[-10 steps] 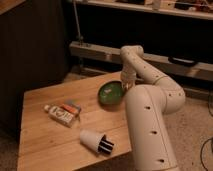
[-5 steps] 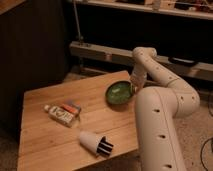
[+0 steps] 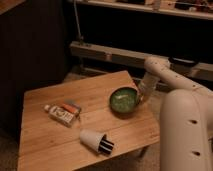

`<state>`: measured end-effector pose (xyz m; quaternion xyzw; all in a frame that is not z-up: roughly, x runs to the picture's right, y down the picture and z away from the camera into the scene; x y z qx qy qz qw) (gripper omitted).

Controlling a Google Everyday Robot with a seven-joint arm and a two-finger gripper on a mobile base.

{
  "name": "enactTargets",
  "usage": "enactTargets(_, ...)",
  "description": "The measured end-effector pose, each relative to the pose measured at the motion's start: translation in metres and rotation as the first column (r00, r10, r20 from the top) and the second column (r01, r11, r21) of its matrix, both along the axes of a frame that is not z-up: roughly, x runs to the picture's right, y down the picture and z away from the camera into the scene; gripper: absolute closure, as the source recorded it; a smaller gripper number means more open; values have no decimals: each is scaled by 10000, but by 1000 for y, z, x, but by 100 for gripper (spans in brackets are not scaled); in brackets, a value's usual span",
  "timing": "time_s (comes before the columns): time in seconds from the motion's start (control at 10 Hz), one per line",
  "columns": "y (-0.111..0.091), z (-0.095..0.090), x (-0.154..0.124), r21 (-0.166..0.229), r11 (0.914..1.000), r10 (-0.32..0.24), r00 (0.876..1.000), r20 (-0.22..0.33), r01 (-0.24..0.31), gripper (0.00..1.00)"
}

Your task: Drag the ceramic bowl in a circle

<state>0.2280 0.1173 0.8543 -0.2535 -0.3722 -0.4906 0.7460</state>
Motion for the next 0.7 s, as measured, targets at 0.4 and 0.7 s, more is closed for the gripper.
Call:
enactTargets(0.4,56,-53,-26,9,9975,702,9927,978,-707,98)
enactTargets(0.7,59,-53,-62,116,9992,-400,9877,1513,387,98)
